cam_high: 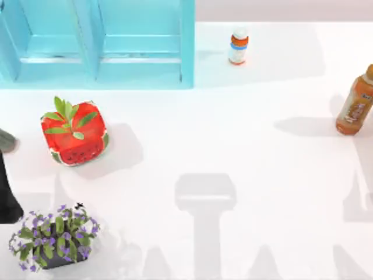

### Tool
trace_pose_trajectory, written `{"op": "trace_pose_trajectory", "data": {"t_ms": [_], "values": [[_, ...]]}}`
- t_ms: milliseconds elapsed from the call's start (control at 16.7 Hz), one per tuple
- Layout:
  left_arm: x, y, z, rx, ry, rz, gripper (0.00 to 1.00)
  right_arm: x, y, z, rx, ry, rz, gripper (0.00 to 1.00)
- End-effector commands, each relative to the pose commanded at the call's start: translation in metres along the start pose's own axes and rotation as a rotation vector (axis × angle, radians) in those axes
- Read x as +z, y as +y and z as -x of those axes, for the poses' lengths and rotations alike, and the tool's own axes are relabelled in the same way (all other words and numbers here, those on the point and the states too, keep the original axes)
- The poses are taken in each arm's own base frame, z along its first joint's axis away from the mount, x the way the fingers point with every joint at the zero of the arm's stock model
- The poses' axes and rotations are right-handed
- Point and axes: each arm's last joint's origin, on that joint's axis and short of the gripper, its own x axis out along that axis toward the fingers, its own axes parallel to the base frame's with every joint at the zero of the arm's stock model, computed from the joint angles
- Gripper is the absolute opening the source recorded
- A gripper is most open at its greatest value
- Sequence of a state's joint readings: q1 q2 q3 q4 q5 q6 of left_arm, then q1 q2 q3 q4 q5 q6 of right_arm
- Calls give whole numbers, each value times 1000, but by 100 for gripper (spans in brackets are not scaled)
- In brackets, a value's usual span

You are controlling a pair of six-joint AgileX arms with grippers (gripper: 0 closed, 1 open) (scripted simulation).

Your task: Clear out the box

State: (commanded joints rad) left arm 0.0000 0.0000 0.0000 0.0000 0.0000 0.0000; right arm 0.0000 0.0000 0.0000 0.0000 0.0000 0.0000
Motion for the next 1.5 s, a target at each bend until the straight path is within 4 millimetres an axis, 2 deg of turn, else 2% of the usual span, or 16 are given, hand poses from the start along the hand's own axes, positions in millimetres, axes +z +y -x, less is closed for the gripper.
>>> {"op": "trace_pose_trajectory", "data": {"t_ms": [240, 420, 600, 840, 1020, 1260, 1500], "values": [[0, 0, 0, 0, 0, 0, 100, 5, -1, 0, -13, 32, 13, 100], [0, 0, 0, 0, 0, 0, 100, 25, -6, -2, -54, 157, 56, 100], [0, 0, 0, 0, 0, 0, 100, 51, -15, -14, -102, 373, 106, 100], [0, 0, 0, 0, 0, 0, 100, 82, -36, -48, -139, 744, 143, 100], [0, 0, 0, 0, 0, 0, 100, 94, -61, -82, -130, 1027, 132, 100], [0, 0, 0, 0, 0, 0, 100, 92, -100, -123, -76, 1340, 75, 100], [0, 0, 0, 0, 0, 0, 100, 84, -131, -146, -18, 1524, 13, 100]]}}
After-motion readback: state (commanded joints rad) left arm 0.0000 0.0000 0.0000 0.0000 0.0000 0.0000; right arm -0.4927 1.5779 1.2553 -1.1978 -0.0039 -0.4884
